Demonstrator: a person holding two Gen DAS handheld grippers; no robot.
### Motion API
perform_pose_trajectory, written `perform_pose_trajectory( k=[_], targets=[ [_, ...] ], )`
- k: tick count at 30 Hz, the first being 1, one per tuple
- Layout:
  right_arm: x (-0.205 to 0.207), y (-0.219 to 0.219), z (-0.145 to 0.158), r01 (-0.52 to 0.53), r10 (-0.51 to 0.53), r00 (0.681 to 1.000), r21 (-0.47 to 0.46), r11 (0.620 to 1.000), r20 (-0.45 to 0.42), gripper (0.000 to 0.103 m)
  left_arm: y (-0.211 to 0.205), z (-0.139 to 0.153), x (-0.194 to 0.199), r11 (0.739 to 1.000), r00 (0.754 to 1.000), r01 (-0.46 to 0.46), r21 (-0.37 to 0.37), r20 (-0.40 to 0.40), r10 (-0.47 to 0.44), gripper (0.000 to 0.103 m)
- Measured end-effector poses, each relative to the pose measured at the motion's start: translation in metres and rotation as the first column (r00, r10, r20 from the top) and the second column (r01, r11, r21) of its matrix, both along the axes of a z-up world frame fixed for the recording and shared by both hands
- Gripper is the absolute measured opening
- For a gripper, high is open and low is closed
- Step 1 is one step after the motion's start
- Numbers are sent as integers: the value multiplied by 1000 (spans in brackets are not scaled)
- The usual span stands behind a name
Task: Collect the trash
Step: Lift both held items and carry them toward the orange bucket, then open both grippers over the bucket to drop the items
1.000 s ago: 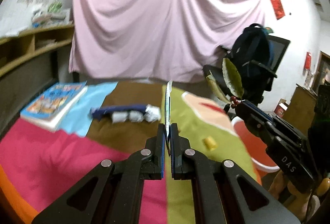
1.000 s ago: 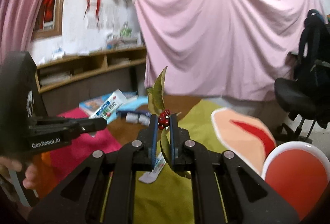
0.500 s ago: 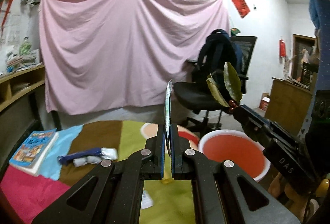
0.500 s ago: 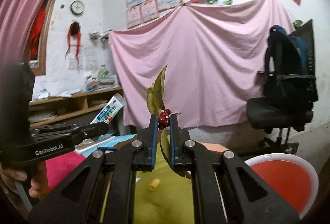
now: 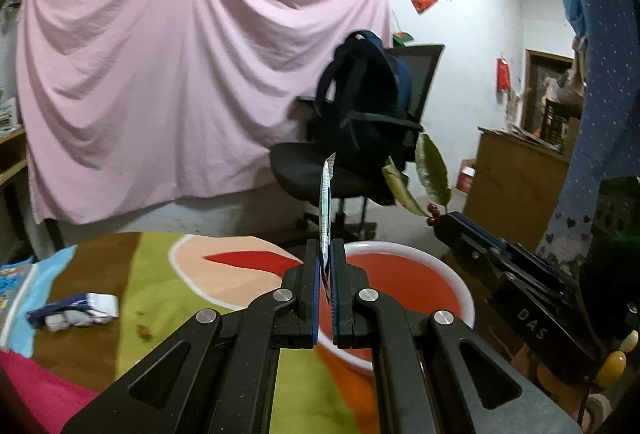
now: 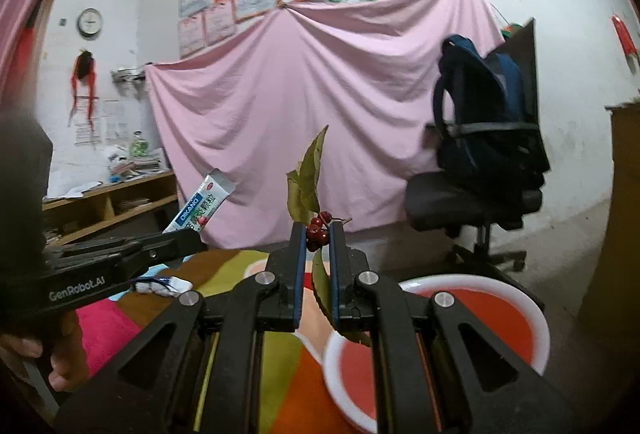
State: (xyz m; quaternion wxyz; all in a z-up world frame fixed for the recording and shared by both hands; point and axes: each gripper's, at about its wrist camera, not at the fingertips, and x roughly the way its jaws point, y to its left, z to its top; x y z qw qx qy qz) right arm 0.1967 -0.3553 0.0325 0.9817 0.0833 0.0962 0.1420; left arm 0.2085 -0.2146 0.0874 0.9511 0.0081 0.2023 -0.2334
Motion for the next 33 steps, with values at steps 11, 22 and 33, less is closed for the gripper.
perform_pose_trajectory(
  k=[11, 22, 33],
  targets=[
    [20, -42, -25, 107, -96, 980, 58, 993, -173, 40, -48, -30, 34, 996, 984, 72, 49, -166, -63, 3],
    [35, -63, -42, 176, -146, 947, 84, 981, -285, 40, -68, -53, 52, 992, 958, 97, 77, -277, -72, 3],
    [37, -68, -47, 195, -151, 933, 106, 975, -327, 41, -71, -62, 64, 993, 939, 94, 65, -336, -67, 3]
  ],
)
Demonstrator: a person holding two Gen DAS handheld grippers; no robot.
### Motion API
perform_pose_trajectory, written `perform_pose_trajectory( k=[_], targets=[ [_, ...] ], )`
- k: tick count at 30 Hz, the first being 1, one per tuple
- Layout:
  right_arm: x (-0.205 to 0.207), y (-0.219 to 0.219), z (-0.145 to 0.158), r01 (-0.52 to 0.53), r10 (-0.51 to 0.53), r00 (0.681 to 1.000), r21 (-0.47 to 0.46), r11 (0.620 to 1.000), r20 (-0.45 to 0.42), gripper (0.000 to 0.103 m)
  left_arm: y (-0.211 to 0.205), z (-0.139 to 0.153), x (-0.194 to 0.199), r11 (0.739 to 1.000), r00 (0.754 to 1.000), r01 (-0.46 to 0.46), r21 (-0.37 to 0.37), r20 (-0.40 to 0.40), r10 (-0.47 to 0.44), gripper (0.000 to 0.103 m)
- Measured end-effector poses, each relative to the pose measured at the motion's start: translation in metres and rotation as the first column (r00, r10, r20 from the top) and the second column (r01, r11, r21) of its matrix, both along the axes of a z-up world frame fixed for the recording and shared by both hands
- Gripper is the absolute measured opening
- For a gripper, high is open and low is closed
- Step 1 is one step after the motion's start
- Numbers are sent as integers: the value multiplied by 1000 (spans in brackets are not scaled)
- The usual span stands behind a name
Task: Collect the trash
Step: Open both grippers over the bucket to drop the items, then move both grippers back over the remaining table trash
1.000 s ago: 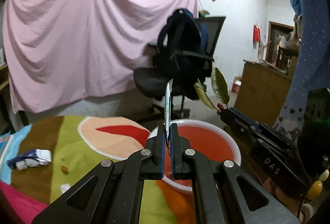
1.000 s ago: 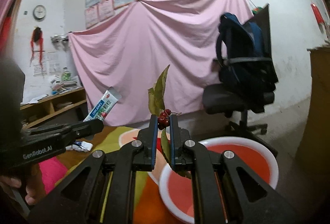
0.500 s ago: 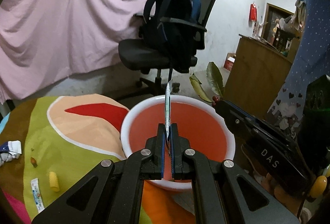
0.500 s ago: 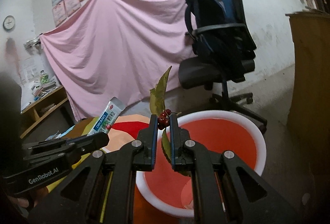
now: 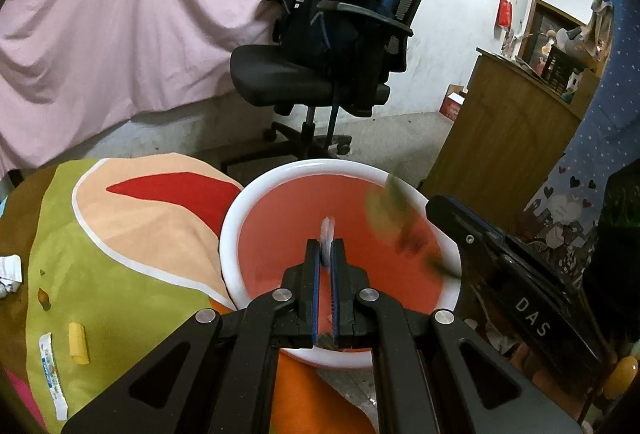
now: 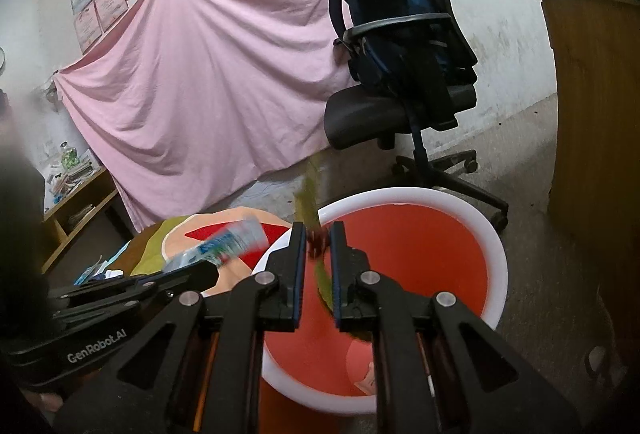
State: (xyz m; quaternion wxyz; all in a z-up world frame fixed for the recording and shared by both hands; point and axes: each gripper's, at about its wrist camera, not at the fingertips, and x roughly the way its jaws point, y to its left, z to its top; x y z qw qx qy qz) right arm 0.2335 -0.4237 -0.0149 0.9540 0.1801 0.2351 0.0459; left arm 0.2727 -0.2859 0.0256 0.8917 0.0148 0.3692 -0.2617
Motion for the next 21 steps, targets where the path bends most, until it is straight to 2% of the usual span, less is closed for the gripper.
perform_pose_trajectory(
  k=[10, 12, 14, 15, 16, 18, 21],
  targets=[
    [-1, 1, 1, 4, -4, 1000, 1, 1000, 7, 42, 15, 2, -3, 999, 999, -38, -27, 11, 38, 8],
    [-2, 2, 2, 4, -4, 1000, -5, 1000, 20, 43, 21, 5, -5, 998, 998, -54, -35, 25, 55, 13],
    [-5, 5, 5, 3, -3, 999, -16, 1000, 43, 47, 31, 9, -8, 996, 996, -74, -58, 43, 76, 23],
    [-6, 6, 7, 3, -2, 999, -21, 1000, 53, 52, 34, 11, -9, 994, 995, -82, -70, 52, 86, 27],
    [-7, 8, 8, 3, -1, 998, -26, 1000, 63, 59, 40, 14, -11, 992, 993, -96, -84, 67, 101, 28],
    [-9, 12, 12, -1, 4, 996, -38, 999, 88, 65, 50, 20, -15, 989, 989, -112, -99, 89, 121, 28],
    [-11, 20, 19, -10, 17, 992, -56, 998, 129, 69, 67, 29, -21, 983, 980, -143, -116, 124, 157, 30]
  ],
)
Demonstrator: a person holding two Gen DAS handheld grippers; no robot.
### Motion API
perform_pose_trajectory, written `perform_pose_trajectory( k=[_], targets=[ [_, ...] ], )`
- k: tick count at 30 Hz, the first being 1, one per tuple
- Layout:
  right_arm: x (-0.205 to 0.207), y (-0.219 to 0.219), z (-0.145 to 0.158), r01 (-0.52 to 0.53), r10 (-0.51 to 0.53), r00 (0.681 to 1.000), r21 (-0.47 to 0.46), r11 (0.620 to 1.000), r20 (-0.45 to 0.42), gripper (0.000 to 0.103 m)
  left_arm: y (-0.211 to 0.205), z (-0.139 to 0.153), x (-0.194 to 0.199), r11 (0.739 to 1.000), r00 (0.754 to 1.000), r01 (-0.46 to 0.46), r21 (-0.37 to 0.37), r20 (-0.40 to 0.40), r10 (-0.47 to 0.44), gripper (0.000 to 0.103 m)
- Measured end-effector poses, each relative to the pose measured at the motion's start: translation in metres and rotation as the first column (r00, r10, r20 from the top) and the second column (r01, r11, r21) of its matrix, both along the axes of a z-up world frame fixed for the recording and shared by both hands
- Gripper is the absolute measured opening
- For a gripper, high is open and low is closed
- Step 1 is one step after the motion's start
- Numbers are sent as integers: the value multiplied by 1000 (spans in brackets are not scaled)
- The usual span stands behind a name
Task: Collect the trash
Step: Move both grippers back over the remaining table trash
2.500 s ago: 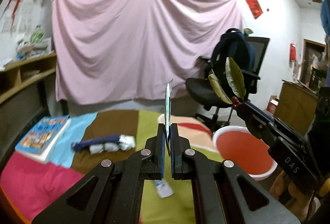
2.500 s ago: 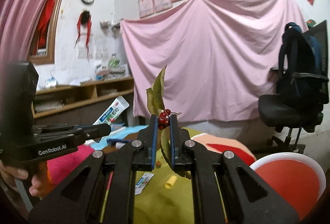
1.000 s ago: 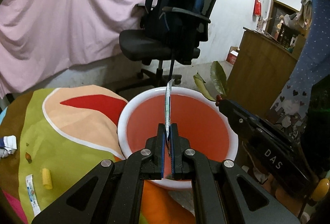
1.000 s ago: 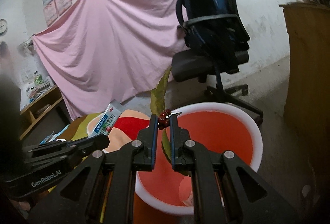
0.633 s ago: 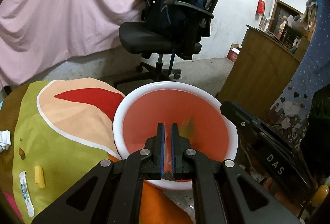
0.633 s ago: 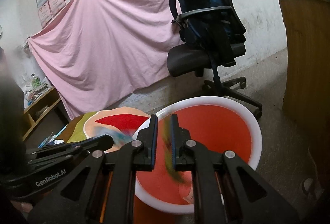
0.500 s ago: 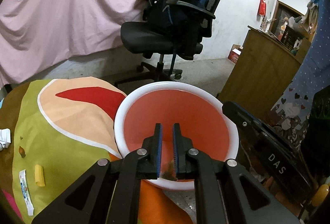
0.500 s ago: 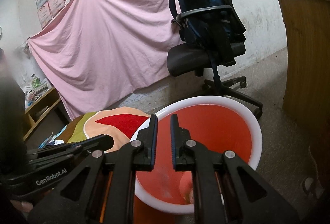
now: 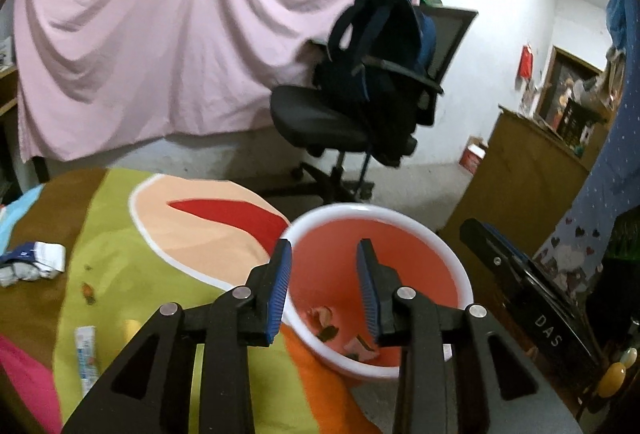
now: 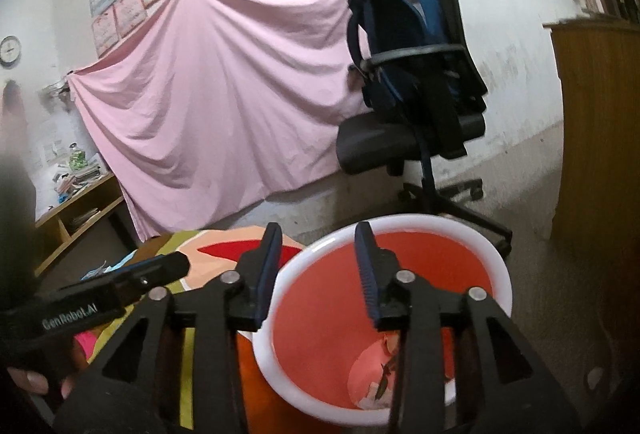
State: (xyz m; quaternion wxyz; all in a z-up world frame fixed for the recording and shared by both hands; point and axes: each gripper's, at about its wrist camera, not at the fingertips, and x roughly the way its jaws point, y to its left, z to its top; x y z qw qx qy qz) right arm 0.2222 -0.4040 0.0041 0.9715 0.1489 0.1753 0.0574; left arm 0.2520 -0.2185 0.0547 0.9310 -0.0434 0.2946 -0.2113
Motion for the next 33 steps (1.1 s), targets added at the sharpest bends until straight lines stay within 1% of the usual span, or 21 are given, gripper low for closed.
perform_pose_trajectory(
  k=[1, 2, 3, 7, 8, 9, 10, 11, 13, 14, 15, 16, 17, 18, 22, 25, 29, 33],
  targets=[
    [-1, 3, 2, -3, 3, 1000, -6, 1000, 12, 71, 5, 3, -2, 1000, 1000, -11, -4, 11, 11, 32],
    [-2, 6, 4, -6, 6, 1000, -11, 1000, 27, 73, 12, 6, -4, 1000, 999, -28, -9, 26, 29, 37],
    [-4, 10, 7, -8, 9, 999, -16, 1000, 47, 77, 18, 8, -7, 999, 998, -44, -15, 41, 44, 41],
    [-11, 23, 17, -10, 14, 994, -29, 1000, 111, 90, 45, 16, -20, 994, 990, -105, -34, 95, 108, 45],
    [-13, 28, 20, -13, 17, 991, -33, 999, 136, 92, 52, 18, -23, 992, 987, -120, -36, 105, 123, 48],
    [-15, 31, 22, -14, 19, 988, -35, 999, 152, 97, 59, 20, -26, 990, 984, -135, -41, 116, 138, 54],
    [-18, 36, 25, -16, 22, 984, -38, 999, 177, 101, 67, 22, -30, 987, 979, -152, -49, 130, 157, 56],
    [-21, 39, 28, -17, 24, 980, -38, 999, 198, 103, 73, 24, -34, 984, 975, -166, -57, 142, 173, 60],
    [-24, 45, 31, -19, 26, 972, -32, 999, 232, 103, 88, 27, -42, 979, 965, -193, -70, 168, 202, 63],
    [-27, 50, 33, -21, 27, 966, -27, 999, 256, 103, 94, 28, -46, 976, 960, -206, -73, 179, 216, 68],
    [-28, 53, 35, -22, 27, 962, -24, 999, 272, 103, 101, 30, -50, 972, 954, -221, -76, 190, 232, 77],
    [-30, 56, 37, -22, 27, 958, -20, 1000, 286, 103, 108, 31, -55, 967, 945, -242, -80, 206, 253, 82],
    [-32, 60, 38, -23, 27, 953, -16, 1000, 302, 103, 115, 32, -59, 961, 936, -263, -87, 219, 276, 91],
    [-34, 63, 39, -24, 27, 948, -11, 1000, 317, 103, 121, 33, -63, 954, 926, -284, -96, 233, 299, 98],
    [-37, 78, 43, -48, 49, 936, -12, 999, 350, 103, 149, 35, -80, 928, 888, -350, -125, 271, 372, 100],
    [-43, 92, 46, -69, 77, 921, -33, 997, 382, 103, 167, 35, -89, 913, 865, -388, -128, 291, 408, 101],
    [-52, 112, 49, -94, 115, 900, -70, 993, 421, 103, 187, 33, -100, 898, 842, -422, -128, 311, 440, 101],
    [-57, 131, 48, -117, 153, 885, -107, 987, 441, 103, 205, 30, -114, 885, 819, -450, -120, 338, 463, 101]
  ],
)
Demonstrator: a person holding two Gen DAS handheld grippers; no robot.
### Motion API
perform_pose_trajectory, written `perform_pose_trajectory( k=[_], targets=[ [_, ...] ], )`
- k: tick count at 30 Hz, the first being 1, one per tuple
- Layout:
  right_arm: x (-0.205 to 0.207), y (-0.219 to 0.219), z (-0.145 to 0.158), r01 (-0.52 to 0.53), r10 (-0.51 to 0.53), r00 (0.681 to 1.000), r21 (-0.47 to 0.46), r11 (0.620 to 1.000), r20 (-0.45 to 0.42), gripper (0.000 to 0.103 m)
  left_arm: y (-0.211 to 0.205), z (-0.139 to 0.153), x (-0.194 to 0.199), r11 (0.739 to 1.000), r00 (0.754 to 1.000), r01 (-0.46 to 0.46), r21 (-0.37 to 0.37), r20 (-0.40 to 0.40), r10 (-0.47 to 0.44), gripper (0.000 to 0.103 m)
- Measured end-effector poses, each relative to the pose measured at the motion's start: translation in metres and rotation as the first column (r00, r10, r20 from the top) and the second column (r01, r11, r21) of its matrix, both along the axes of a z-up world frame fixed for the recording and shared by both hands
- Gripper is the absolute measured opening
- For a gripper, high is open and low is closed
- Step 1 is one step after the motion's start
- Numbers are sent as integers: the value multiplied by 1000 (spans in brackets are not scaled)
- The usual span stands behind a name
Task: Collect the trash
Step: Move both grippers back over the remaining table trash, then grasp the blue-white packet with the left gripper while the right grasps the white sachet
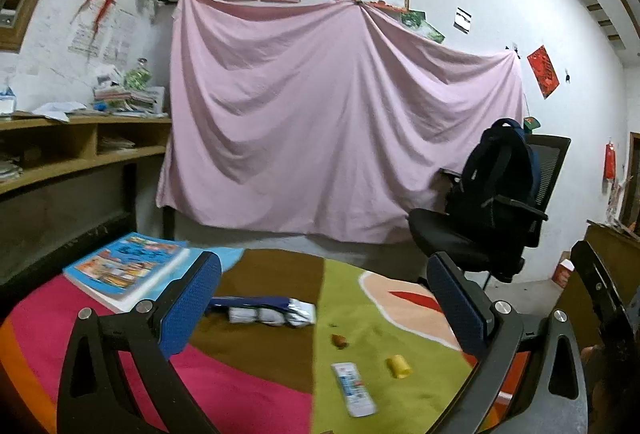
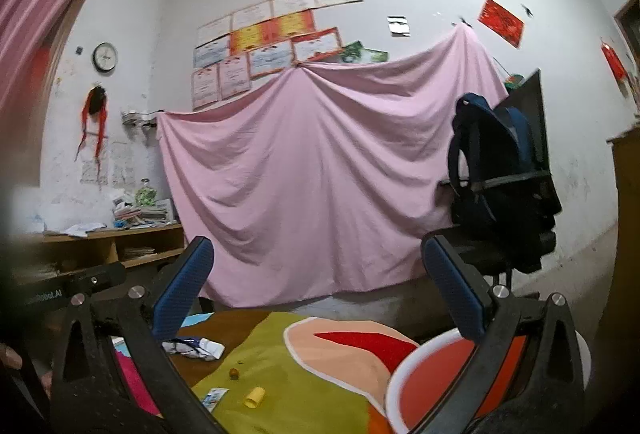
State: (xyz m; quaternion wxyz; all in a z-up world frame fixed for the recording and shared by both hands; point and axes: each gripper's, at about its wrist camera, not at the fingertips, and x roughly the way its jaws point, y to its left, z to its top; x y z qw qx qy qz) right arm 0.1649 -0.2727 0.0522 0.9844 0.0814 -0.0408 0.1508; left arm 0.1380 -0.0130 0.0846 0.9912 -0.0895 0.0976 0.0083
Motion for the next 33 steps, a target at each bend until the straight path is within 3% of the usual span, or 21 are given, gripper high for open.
perform_pose_trajectory(
  k=[12, 18, 24, 29, 33],
  targets=[
    [6, 71, -15, -99, 94, 995, -142, 985, -43, 103, 39, -24, -19, 996, 998, -61, 61, -14, 62, 101],
    [27, 98, -28, -159, 118, 976, -232, 960, -181, 103, 57, -38, -19, 996, 996, -73, 53, -52, 75, 101],
    [55, 116, -50, -260, 151, 919, -273, 926, -365, 103, 67, -50, -11, 996, 990, -70, 56, -115, 76, 101],
    [68, 139, -71, -367, 175, 850, -319, 874, -497, 103, 71, -60, 7, 995, 977, -53, 82, -200, 69, 101],
    [78, 150, -85, -423, 167, 794, -335, 842, -584, 92, 76, -72, 28, 997, 958, -16, 73, -285, 36, 100]
  ],
)
